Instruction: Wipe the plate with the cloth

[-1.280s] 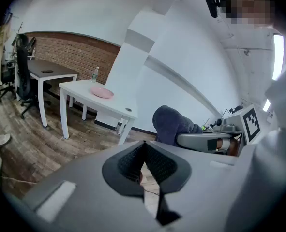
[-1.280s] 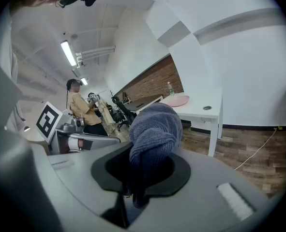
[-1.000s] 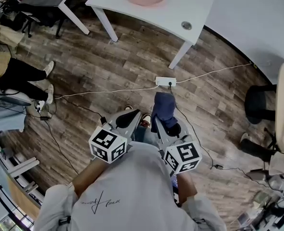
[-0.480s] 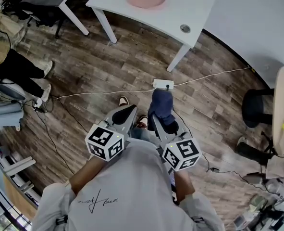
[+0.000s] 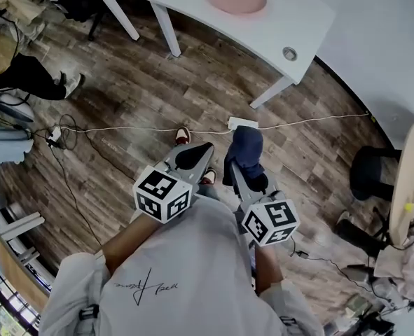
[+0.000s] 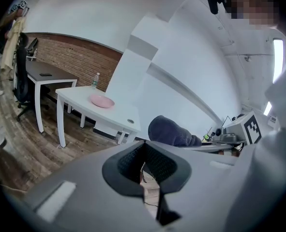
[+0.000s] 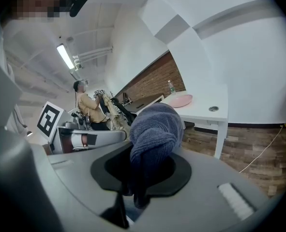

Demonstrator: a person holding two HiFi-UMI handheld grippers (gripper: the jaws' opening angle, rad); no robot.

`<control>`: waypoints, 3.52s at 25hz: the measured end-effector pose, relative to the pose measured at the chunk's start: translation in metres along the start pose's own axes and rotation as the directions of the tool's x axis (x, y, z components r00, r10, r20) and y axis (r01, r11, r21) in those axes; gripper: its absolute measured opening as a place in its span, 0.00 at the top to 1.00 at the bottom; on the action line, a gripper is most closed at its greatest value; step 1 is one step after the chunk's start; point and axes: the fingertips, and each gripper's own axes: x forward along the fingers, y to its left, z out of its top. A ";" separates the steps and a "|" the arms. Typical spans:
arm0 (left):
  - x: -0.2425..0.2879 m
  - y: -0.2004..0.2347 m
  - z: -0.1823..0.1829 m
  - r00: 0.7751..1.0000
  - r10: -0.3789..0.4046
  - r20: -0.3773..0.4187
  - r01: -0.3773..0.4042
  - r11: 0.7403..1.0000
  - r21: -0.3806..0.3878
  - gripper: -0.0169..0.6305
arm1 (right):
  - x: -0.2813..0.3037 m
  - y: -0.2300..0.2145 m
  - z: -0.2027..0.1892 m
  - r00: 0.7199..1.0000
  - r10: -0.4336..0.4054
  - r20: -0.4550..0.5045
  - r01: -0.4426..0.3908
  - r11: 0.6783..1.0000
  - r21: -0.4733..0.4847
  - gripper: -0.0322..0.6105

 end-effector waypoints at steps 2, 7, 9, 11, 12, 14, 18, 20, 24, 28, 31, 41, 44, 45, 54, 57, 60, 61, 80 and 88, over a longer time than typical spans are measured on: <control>0.003 0.010 0.009 1.000 -0.002 0.004 0.002 1.000 0.001 0.95 | 0.013 0.000 0.006 1.000 0.009 -0.015 -0.009 1.000 -0.004 0.82; 0.012 0.040 0.039 1.000 0.006 0.012 -0.006 1.000 0.011 0.95 | 0.046 0.002 0.029 1.000 0.018 -0.024 -0.018 1.000 0.001 0.82; 0.017 0.050 0.052 1.000 0.002 0.018 -0.002 1.000 0.012 0.95 | 0.058 0.004 0.041 1.000 0.020 -0.024 -0.020 1.000 -0.004 0.82; 0.021 0.061 0.063 1.000 -0.004 0.019 0.004 1.000 0.014 0.95 | 0.071 0.004 0.051 1.000 0.018 -0.024 -0.019 1.000 -0.008 0.82; 0.024 0.066 0.068 1.000 -0.008 0.019 0.008 1.000 0.015 0.95 | 0.078 0.004 0.056 1.000 0.017 -0.024 -0.017 1.000 -0.009 0.82; 0.029 0.077 0.078 1.000 -0.017 0.020 0.017 1.000 0.014 0.95 | 0.090 0.002 0.065 1.000 0.010 -0.022 -0.011 1.000 -0.010 0.82; 0.037 0.096 0.094 0.999 -0.031 0.021 0.031 0.999 0.018 0.95 | 0.112 0.000 0.078 1.000 -0.001 -0.021 0.001 1.000 -0.003 0.82; 0.039 0.104 0.100 0.999 -0.036 0.028 0.035 0.999 0.010 0.95 | 0.121 0.000 0.084 1.000 -0.004 -0.028 0.003 1.000 -0.012 0.82; 0.036 0.134 0.126 0.997 -0.042 0.059 0.042 0.999 0.000 0.95 | 0.150 0.013 0.103 1.000 -0.006 -0.016 0.005 0.999 -0.032 0.82; 0.027 0.159 0.143 0.997 -0.043 0.071 0.041 0.999 0.029 0.95 | 0.178 0.027 0.114 1.000 -0.005 -0.003 0.005 0.999 -0.045 0.82; 0.026 0.175 0.149 0.996 -0.041 0.075 0.039 0.999 0.034 0.95 | 0.190 0.035 0.122 1.000 -0.006 0.007 0.006 0.998 -0.059 0.82; 0.037 0.192 0.162 0.995 -0.062 0.073 0.059 0.998 0.037 0.95 | 0.205 0.029 0.140 0.998 -0.051 0.048 0.054 0.997 -0.057 0.82; 0.053 0.196 0.163 0.996 -0.073 0.051 0.071 0.997 0.038 0.95 | 0.216 0.025 0.141 0.998 -0.046 0.036 0.049 0.997 -0.067 0.82; 0.058 0.197 0.164 0.996 -0.074 0.045 0.072 0.997 0.041 0.95 | 0.220 0.023 0.142 0.998 -0.046 0.033 0.048 0.997 -0.067 0.82; 0.119 0.221 0.208 0.997 -0.072 0.032 0.070 0.996 0.053 0.95 | 0.255 -0.035 0.186 0.998 -0.056 0.034 0.057 0.998 -0.039 0.82; 0.138 0.227 0.224 0.997 -0.068 0.027 0.066 0.996 0.058 0.95 | 0.267 -0.057 0.204 0.998 -0.056 0.036 0.057 0.998 -0.024 0.82; 0.159 0.235 0.237 0.998 -0.067 0.015 0.066 0.997 0.050 0.95 | 0.279 -0.072 0.218 0.998 -0.051 0.030 0.052 0.999 -0.010 0.82; 0.165 0.238 0.241 0.998 -0.067 0.012 0.066 0.997 0.049 0.95 | 0.284 -0.074 0.223 0.999 -0.046 0.028 0.046 0.999 -0.008 0.82; 0.271 0.255 0.312 0.998 -0.007 0.061 0.002 0.996 0.085 0.95 | 0.332 -0.169 0.295 0.999 0.043 -0.005 -0.043 0.998 -0.056 0.82; 0.283 0.262 0.321 0.995 0.027 0.092 -0.035 0.996 0.084 0.95 | 0.347 -0.186 0.309 0.998 0.067 -0.015 -0.068 0.994 -0.082 0.82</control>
